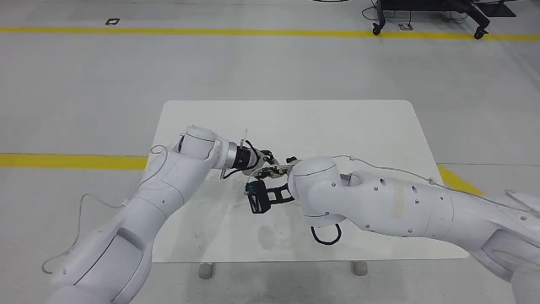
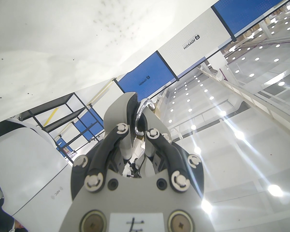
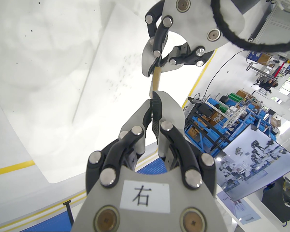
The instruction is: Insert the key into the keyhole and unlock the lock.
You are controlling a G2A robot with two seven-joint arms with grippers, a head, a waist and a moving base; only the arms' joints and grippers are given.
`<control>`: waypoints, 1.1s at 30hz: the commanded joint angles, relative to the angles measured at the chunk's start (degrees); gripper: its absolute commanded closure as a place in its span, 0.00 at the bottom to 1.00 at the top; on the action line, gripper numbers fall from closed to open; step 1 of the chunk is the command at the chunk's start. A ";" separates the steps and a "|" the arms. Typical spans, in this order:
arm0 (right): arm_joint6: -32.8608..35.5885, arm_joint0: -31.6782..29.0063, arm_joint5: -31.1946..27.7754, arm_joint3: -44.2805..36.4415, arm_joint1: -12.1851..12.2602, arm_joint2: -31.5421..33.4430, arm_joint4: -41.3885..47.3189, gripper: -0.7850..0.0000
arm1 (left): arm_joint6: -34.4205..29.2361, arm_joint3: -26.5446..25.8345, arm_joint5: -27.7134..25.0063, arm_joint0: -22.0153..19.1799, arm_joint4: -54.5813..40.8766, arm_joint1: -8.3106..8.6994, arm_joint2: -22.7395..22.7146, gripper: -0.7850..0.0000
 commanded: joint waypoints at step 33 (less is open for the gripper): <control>-42.58 -40.02 -2.57 -10.95 23.81 49.65 -0.30 1.00 | -20.11 1.52 -16.14 1.74 -17.00 1.75 -3.37 1.00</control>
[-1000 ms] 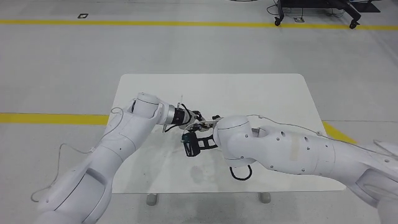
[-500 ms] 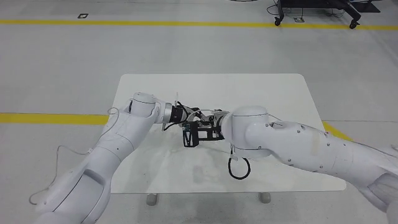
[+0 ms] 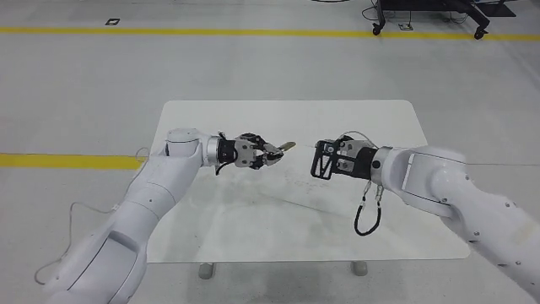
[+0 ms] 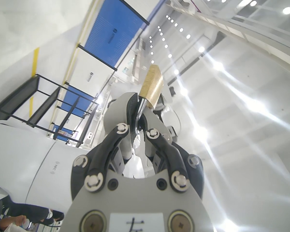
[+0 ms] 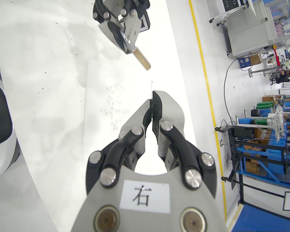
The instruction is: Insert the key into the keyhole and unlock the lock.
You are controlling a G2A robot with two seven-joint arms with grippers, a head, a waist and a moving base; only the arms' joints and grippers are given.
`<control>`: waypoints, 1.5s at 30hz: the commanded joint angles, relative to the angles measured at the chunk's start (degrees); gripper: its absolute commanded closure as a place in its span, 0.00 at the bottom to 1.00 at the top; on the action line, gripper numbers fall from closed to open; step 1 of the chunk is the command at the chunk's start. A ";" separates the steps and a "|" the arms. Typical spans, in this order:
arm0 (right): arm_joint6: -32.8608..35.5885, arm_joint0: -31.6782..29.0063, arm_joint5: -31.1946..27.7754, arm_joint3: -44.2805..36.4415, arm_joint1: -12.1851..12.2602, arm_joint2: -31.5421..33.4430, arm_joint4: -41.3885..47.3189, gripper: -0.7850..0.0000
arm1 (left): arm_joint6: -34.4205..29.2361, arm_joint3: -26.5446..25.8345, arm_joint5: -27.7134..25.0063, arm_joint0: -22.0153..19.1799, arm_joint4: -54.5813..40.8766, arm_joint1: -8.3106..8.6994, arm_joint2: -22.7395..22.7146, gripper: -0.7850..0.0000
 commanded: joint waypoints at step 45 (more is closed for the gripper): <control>-0.72 -0.40 0.02 11.01 -5.24 -6.67 -3.12 1.00 | 22.31 -17.82 4.07 -14.83 -4.82 10.45 32.21 1.00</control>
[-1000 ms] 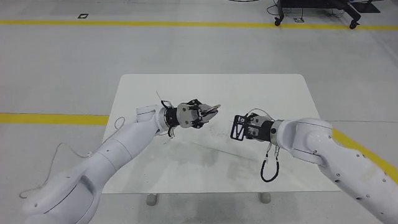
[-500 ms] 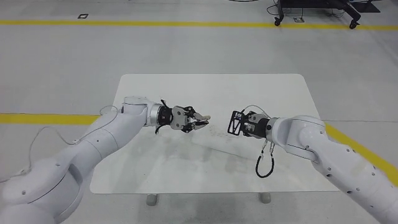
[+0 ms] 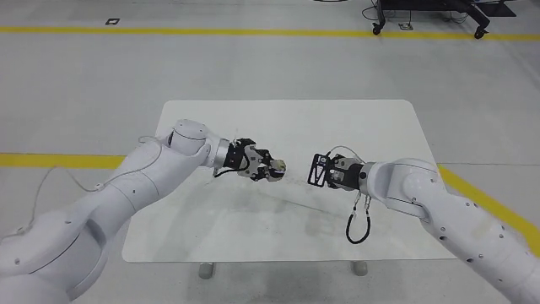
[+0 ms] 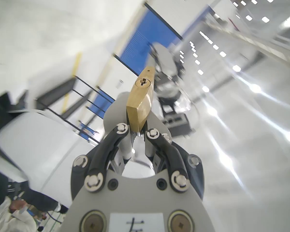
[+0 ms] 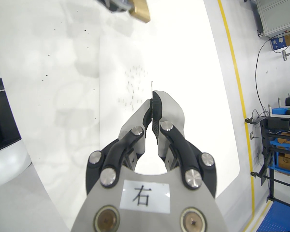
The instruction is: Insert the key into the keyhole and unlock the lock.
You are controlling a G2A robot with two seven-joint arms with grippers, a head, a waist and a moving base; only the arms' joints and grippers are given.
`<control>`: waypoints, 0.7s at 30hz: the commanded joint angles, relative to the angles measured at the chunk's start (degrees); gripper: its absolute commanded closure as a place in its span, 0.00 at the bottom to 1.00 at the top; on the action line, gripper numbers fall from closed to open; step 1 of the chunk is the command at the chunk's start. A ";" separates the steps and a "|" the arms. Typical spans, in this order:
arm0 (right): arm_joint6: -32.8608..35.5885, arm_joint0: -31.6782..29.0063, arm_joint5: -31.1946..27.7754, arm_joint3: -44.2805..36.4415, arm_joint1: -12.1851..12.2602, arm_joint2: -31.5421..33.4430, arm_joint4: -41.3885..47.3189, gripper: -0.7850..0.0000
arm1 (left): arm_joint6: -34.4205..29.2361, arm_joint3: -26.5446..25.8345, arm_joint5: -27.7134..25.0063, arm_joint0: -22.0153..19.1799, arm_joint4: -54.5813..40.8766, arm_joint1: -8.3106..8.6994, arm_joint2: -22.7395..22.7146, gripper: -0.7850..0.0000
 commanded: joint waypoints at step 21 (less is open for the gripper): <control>0.85 -3.33 -1.58 -0.76 0.45 4.54 0.31 1.00 | -0.78 -13.31 -8.32 -1.11 25.56 5.55 -5.12 1.00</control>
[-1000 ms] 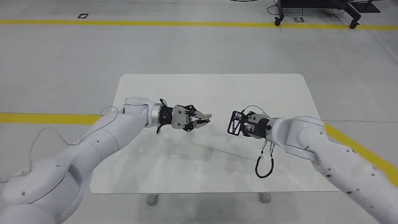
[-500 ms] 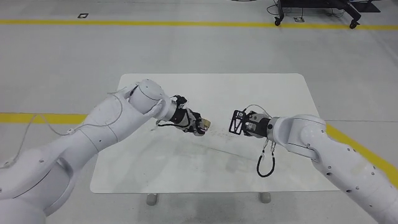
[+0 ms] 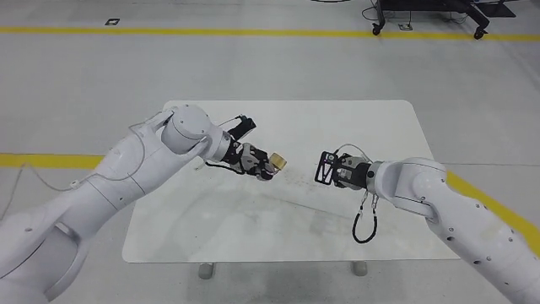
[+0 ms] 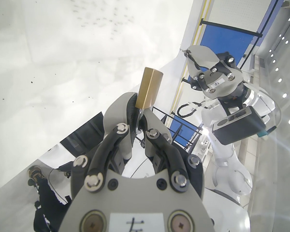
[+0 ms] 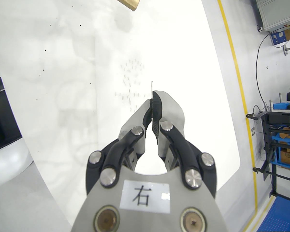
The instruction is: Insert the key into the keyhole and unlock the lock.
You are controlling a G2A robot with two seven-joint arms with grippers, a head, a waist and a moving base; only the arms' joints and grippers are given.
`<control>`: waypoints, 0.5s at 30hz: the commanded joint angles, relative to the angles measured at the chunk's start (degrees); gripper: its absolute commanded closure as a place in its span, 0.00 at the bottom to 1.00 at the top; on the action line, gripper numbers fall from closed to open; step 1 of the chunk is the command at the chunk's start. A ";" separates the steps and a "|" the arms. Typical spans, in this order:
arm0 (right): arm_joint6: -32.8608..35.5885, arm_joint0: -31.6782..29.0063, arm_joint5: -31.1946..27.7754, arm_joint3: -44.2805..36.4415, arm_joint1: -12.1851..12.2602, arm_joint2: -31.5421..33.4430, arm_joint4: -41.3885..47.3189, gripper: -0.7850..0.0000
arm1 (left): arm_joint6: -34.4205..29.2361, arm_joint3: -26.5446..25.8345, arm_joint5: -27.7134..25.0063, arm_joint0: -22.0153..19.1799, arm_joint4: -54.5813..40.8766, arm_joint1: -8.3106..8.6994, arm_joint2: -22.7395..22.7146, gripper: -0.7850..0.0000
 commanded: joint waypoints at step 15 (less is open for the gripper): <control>-2.95 0.46 0.30 3.66 -1.52 -0.94 0.68 1.00 | -1.01 -11.95 4.37 -2.28 26.42 -2.43 5.88 1.00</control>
